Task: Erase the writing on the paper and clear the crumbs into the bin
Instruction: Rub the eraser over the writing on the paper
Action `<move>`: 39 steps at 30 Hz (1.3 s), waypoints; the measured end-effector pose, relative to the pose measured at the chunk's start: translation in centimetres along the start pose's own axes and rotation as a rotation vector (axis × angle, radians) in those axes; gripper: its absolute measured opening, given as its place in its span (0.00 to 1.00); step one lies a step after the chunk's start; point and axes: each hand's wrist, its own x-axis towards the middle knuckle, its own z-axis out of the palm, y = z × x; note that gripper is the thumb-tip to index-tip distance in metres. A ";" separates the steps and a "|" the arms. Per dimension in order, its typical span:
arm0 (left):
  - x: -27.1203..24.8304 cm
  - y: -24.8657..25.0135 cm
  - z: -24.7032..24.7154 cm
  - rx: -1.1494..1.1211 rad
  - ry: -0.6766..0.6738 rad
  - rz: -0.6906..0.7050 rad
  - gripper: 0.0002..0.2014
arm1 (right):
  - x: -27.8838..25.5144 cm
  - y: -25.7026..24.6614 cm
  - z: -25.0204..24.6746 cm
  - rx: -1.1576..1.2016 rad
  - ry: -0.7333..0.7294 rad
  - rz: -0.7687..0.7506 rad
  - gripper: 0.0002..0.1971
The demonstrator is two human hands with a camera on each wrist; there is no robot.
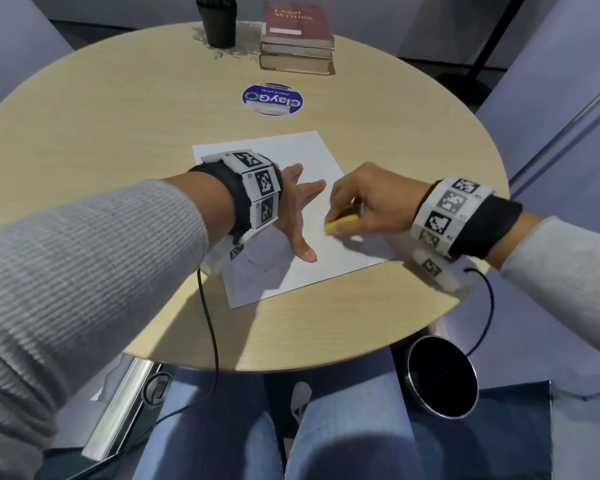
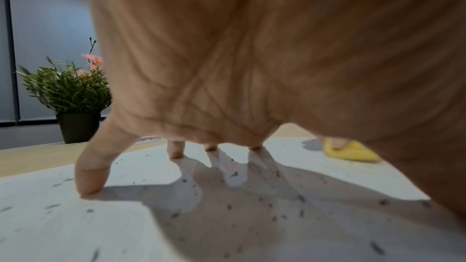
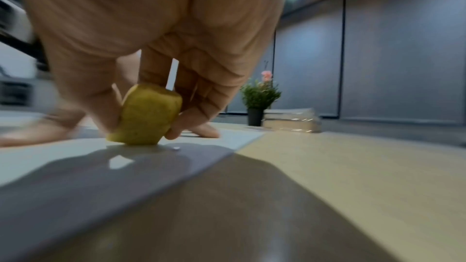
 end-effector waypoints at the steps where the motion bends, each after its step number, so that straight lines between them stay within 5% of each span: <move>1: -0.1 0.1 0.0 -0.004 0.003 0.000 0.64 | 0.0 0.8 -0.5 -0.003 0.034 0.042 0.07; 7: 0.1 0.2 0.1 -0.057 -0.012 0.011 0.67 | -2.5 -1.4 1.0 -0.013 -0.073 -0.093 0.08; 13: 0.9 0.0 0.2 0.016 0.016 -0.001 0.66 | -1.9 1.3 -0.5 -0.014 0.038 0.016 0.06; 17: 1.3 -0.4 0.3 0.035 0.017 -0.009 0.64 | -3.5 -1.0 1.1 0.000 -0.065 -0.110 0.10; 22: 1.3 -0.2 0.2 0.066 0.017 -0.014 0.64 | -2.6 1.1 -0.6 -0.018 0.004 -0.004 0.07; 28: 1.3 -0.3 0.1 0.041 0.001 -0.019 0.65 | -3.8 -1.1 0.8 -0.001 -0.083 -0.081 0.08; 31: 0.8 0.1 0.0 0.025 0.003 -0.011 0.71 | -2.7 0.8 -0.9 0.006 0.023 0.018 0.06; 35: 0.7 -0.9 0.1 0.019 0.047 0.008 0.66 | -0.4 2.3 -2.9 0.002 0.197 0.145 0.09; 39: 0.9 -2.1 -0.6 0.047 0.064 -0.012 0.69 | 1.9 2.1 -2.4 -0.067 0.175 0.169 0.09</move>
